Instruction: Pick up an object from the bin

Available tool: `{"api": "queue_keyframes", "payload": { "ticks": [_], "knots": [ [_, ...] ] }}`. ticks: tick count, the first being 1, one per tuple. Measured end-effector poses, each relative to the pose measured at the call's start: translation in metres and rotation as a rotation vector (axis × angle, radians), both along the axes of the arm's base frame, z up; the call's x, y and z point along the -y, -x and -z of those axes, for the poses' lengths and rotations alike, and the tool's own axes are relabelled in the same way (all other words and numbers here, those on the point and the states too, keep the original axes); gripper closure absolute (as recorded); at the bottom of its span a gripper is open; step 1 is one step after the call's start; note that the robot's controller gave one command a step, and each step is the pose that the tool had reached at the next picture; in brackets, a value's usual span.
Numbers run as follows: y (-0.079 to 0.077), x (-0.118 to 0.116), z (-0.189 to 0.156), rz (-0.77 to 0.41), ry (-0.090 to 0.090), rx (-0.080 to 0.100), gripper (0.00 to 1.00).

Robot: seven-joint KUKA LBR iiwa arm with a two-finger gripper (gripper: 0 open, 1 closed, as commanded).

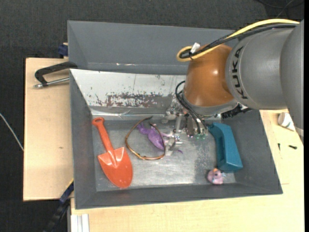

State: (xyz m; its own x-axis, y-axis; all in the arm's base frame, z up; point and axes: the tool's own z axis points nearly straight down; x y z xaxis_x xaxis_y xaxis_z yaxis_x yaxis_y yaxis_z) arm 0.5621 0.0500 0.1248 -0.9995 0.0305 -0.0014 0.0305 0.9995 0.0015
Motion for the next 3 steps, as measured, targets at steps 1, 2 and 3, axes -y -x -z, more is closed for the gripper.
{"api": "queue_keyframes", "payload": {
  "ticks": [1, 2, 3],
  "knots": [
    [-0.0185, -0.021, 0.0519, 0.023, -0.001, 0.003, 0.0],
    [-0.0152, -0.0181, 0.0443, 0.024, 0.001, 0.0, 1.0],
    [-0.0152, -0.0181, 0.0443, 0.024, 0.001, 0.0, 1.0]
  ]
}}
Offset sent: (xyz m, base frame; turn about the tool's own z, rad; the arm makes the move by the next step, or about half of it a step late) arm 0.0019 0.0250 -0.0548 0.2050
